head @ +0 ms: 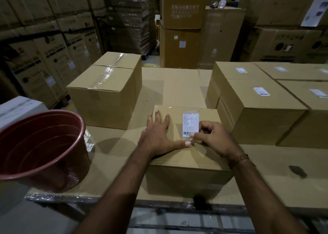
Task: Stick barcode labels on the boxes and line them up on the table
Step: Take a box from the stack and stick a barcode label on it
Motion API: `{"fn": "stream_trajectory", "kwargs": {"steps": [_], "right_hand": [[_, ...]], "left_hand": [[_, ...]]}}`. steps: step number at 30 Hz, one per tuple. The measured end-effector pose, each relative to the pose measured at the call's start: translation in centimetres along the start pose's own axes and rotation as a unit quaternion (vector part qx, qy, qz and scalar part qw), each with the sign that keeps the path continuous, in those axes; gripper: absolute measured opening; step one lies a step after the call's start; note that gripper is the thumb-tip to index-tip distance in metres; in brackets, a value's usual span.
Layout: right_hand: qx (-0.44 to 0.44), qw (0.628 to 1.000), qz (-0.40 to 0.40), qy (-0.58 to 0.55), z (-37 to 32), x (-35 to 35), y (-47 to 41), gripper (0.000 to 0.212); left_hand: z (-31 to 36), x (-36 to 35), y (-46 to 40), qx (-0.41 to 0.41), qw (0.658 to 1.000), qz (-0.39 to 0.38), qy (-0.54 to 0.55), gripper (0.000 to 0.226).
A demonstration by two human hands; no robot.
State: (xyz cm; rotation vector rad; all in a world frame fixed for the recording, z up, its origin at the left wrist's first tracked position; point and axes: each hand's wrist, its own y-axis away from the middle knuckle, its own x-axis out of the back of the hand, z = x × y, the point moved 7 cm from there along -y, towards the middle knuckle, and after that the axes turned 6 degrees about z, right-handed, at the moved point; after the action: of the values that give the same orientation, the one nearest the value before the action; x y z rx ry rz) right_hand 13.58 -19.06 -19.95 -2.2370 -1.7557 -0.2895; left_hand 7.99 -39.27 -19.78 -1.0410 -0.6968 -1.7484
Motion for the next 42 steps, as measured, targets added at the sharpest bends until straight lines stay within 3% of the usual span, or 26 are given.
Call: {"fn": "stream_trajectory", "kwargs": {"steps": [4, 7, 12, 15, 22, 27, 34, 42], "right_hand": [[-0.022, 0.998, 0.029, -0.047, -0.3, 0.3, -0.3, 0.008], [-0.037, 0.997, 0.037, -0.052, -0.5, 0.3, -0.5, 0.016], [-0.091, 0.996, 0.016, -0.018, -1.1, 0.5, -1.3, 0.013], [-0.104, 0.994, 0.014, -0.018, -2.8, 0.3, -1.8, 0.019], [-0.064, 0.996, -0.037, -0.050, -7.6, -5.7, -0.9, 0.014], [-0.042, 0.997, -0.042, -0.048, -10.8, -12.0, -1.2, 0.018], [-0.015, 0.999, -0.038, -0.019, -15.1, -22.6, -3.3, 0.009], [-0.009, 0.999, 0.002, 0.034, -17.2, -34.5, -4.6, 0.002]], "left_hand": [[0.1, 0.0, 0.1, 0.005, 1.000, -0.002, -0.007, 0.145], [0.0, 0.2, -0.1, 0.007, 1.000, -0.006, 0.010, 0.138], [0.0, 3.3, 1.2, -0.001, 0.994, 0.064, 0.088, 0.092], [-0.3, 6.3, 3.3, -0.016, 0.989, 0.125, 0.081, 0.081], [-4.1, 13.5, 7.6, 0.014, 0.963, 0.269, 0.007, 0.103], [-10.8, 18.1, 9.5, 0.050, 0.943, 0.327, 0.042, 0.115], [-22.9, 23.9, 11.0, 0.170, 0.916, 0.364, -0.017, 0.106], [-37.7, 26.8, 9.9, 0.206, 0.929, 0.307, -0.034, 0.099]]}}
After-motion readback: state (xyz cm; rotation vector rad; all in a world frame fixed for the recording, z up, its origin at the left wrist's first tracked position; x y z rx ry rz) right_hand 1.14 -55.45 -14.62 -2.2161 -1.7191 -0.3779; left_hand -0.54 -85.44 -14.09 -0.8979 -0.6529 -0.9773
